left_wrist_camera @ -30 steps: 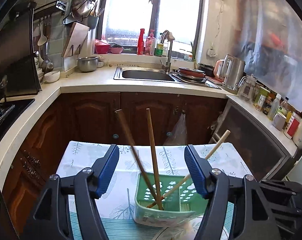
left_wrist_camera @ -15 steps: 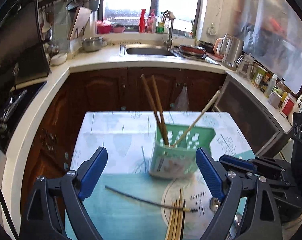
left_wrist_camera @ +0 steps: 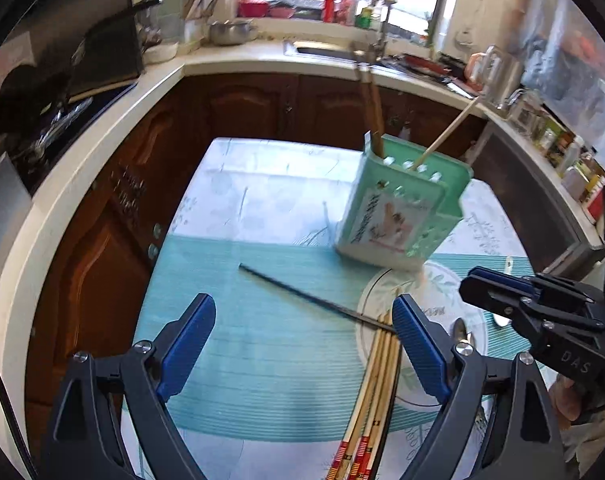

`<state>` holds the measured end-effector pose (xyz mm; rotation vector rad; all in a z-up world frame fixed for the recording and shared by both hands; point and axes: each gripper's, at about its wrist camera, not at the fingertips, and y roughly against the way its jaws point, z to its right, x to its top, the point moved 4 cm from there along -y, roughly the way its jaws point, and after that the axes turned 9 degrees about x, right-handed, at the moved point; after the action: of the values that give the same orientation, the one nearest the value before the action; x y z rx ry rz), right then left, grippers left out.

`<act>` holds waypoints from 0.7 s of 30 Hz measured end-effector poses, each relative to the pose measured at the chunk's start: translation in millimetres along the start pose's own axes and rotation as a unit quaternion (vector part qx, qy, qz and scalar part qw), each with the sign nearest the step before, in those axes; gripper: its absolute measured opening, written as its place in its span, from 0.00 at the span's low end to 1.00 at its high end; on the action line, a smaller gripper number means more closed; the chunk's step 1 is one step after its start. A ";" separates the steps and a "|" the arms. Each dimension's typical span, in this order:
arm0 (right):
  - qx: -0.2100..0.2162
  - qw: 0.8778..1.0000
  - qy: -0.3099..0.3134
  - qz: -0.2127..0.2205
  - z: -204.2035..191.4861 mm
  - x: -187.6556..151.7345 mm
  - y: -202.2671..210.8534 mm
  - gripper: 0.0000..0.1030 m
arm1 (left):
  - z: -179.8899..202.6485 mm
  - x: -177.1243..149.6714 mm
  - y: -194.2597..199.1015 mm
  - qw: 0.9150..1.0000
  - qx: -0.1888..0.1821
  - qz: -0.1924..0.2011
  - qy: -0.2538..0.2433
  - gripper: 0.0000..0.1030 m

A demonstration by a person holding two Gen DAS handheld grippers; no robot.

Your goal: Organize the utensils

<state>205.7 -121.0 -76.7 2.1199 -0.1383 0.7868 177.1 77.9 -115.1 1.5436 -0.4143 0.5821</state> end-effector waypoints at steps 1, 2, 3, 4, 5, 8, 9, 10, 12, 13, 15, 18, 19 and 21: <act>0.000 1.000 0.000 -0.009 0.8 -1.6 -4.4 0.16 | -3.9 -2.6 -5.2 1.000 0.004 -0.009 0.009 0.86; 0.002 1.000 0.000 -0.021 1.2 -3.9 -9.8 0.16 | -7.7 -5.8 -10.3 1.000 0.004 -0.016 0.020 0.86; 0.004 0.999 0.001 -0.031 3.0 -1.7 -15.4 0.16 | -10.2 -8.7 -14.1 0.999 0.000 -0.020 0.027 0.86; 0.005 0.999 0.001 -0.046 4.6 -3.8 -22.6 0.16 | -12.1 -10.6 -17.1 0.999 -0.003 -0.022 0.031 0.86; 0.005 0.998 0.000 -0.060 7.1 -4.2 -29.6 0.18 | -13.6 -11.4 -19.5 0.999 -0.003 -0.025 0.033 0.86; -0.001 0.996 -0.001 -0.092 14.5 2.4 -49.8 0.22 | -18.4 -15.5 -28.0 0.999 -0.005 -0.032 0.038 0.86; -0.001 0.995 0.000 -0.100 15.8 4.4 -56.4 0.23 | -19.5 -16.1 -30.7 0.999 -0.006 -0.035 0.039 0.86; -0.001 0.994 0.003 -0.111 17.2 4.5 -64.7 0.24 | -21.2 -16.6 -33.5 0.998 -0.006 -0.038 0.041 0.86; -0.009 0.991 0.013 -0.133 20.4 5.8 -82.9 0.25 | -23.7 -17.5 -40.4 0.998 -0.010 -0.046 0.047 0.86; -0.012 0.989 0.020 -0.146 20.9 4.5 -91.3 0.25 | -25.4 -19.3 -43.9 0.997 -0.012 -0.051 0.049 0.86; -0.020 0.986 0.034 -0.165 21.8 2.4 -108.3 0.25 | -28.1 -22.9 -49.2 0.997 -0.011 -0.056 0.050 0.86; -0.025 0.978 0.058 -0.197 21.4 -2.2 -130.2 0.25 | -32.6 -31.1 -57.6 0.997 -0.007 -0.066 0.048 0.86; -0.026 0.976 0.068 -0.207 21.1 -3.6 -135.7 0.25 | -34.3 -34.4 -61.2 0.996 -0.008 -0.071 0.049 0.86; -0.031 0.971 0.087 -0.222 20.9 -5.2 -145.9 0.25 | -37.6 -39.5 -68.3 0.995 -0.010 -0.080 0.053 0.86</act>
<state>264.3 -45.2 -188.8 1.9101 0.3873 0.6805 181.6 116.0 -193.6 1.5036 -0.2114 0.5305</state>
